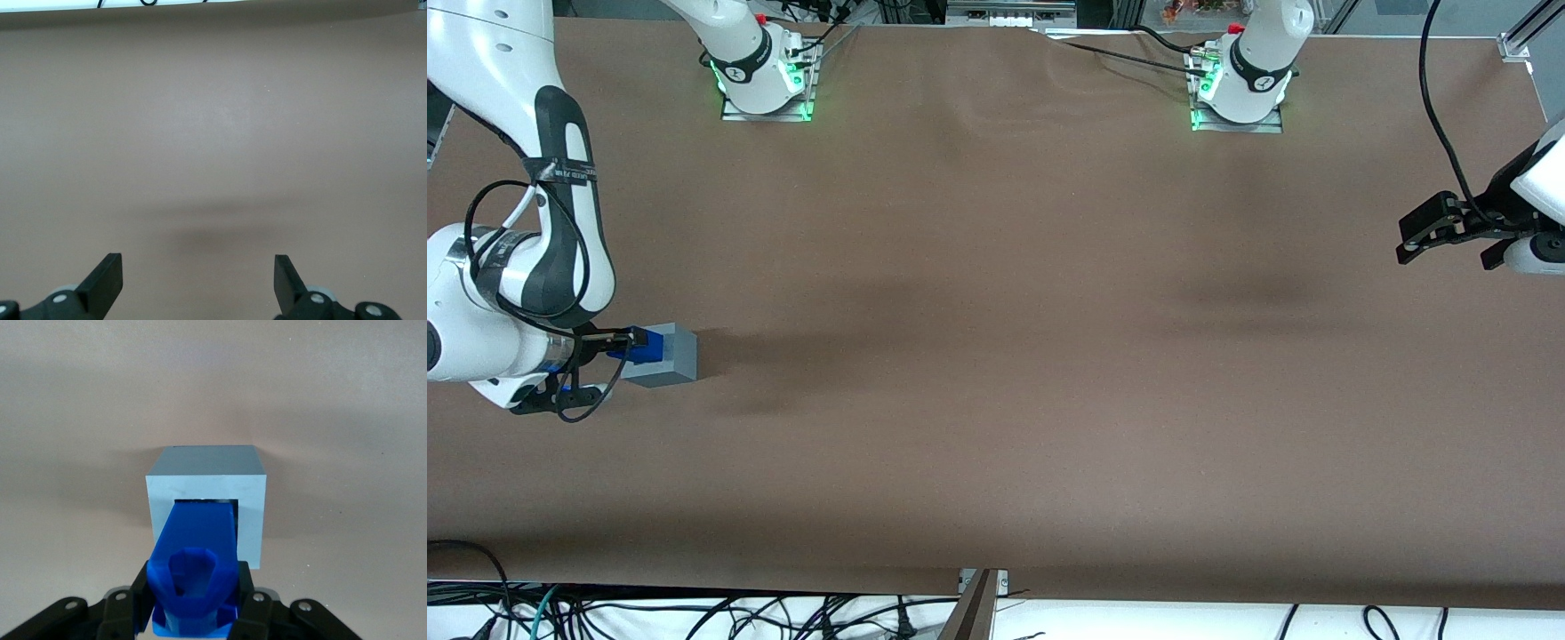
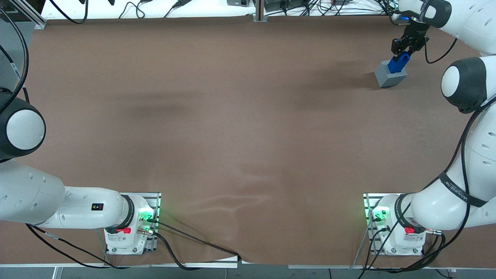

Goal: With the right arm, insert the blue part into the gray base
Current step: 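Lower the blue block into the gray base's opening with the right gripper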

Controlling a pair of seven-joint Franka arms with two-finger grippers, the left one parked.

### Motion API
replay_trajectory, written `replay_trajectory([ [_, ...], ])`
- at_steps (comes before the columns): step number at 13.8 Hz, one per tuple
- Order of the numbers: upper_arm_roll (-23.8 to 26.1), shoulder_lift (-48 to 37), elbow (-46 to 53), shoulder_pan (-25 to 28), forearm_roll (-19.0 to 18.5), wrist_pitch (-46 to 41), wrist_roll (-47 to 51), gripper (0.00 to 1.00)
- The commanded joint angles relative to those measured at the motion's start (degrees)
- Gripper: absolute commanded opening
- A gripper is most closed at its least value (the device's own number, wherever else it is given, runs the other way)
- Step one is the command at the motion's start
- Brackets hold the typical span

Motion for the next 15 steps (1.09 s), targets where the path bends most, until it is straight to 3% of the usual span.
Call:
replay_trajectory([
  [1,0.1,0.2,-0.7,-0.1,0.6,1.5,-1.7,0.3],
  [10,0.1,0.5,-0.7,-0.3,0.6,1.8,-1.8,0.32],
  [11,0.1,0.5,-0.7,-0.3,0.6,1.8,-1.7,0.47],
  [12,0.1,0.5,-0.7,-0.3,0.7,1.8,-1.7,0.97],
  [15,0.1,0.5,-0.3,-0.3,0.7,1.7,-1.7,1.0],
])
